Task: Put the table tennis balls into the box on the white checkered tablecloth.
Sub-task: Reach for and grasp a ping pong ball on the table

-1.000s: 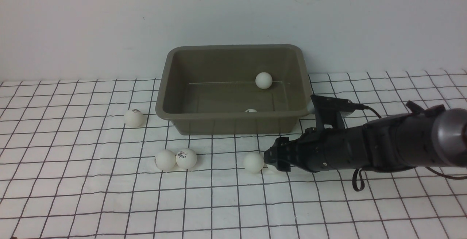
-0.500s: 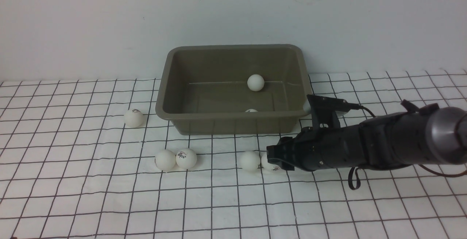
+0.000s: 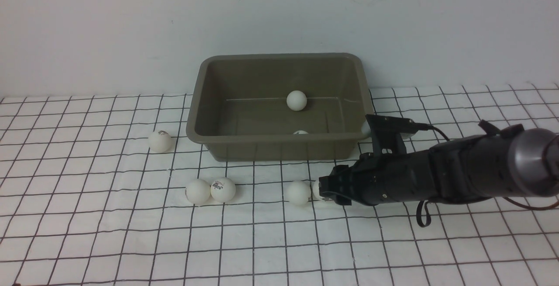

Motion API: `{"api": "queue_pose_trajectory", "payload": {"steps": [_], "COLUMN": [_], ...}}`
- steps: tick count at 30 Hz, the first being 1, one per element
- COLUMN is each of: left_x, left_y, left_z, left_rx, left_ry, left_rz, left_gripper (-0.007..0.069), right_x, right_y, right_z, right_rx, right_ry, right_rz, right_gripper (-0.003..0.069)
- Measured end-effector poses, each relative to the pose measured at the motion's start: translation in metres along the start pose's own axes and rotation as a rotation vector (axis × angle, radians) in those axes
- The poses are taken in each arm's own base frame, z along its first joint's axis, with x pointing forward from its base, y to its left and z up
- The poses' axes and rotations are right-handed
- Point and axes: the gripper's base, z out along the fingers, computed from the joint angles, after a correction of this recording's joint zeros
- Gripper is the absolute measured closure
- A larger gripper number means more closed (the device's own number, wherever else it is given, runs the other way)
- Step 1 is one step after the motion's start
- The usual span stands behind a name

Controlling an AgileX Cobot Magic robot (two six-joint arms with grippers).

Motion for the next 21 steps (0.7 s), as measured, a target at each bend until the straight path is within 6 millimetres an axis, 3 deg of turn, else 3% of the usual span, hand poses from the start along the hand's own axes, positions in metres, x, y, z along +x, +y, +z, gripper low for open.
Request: {"api": "queue_pose_trajectory", "payload": {"steps": [3, 7, 21], "left_x": [0.0, 0.0, 0.0], "left_y": [0.0, 0.0, 0.0], "left_z": [0.0, 0.0, 0.0], "left_rx": [0.0, 0.0, 0.0], "left_ry": [0.0, 0.0, 0.0], "left_rz": [0.0, 0.0, 0.0], "left_gripper": [0.0346, 0.0346, 0.0346], "right_x": [0.0002, 0.0002, -0.0006], "right_y": [0.0008, 0.0009, -0.0034], "right_z": [0.0, 0.0, -0.0001], "right_rx": [-0.009, -0.01, 0.037], "right_ry": [0.002, 0.002, -0.007], "right_rz": [0.0, 0.0, -0.025], "right_gripper": [0.0262, 0.019, 0.0179]}}
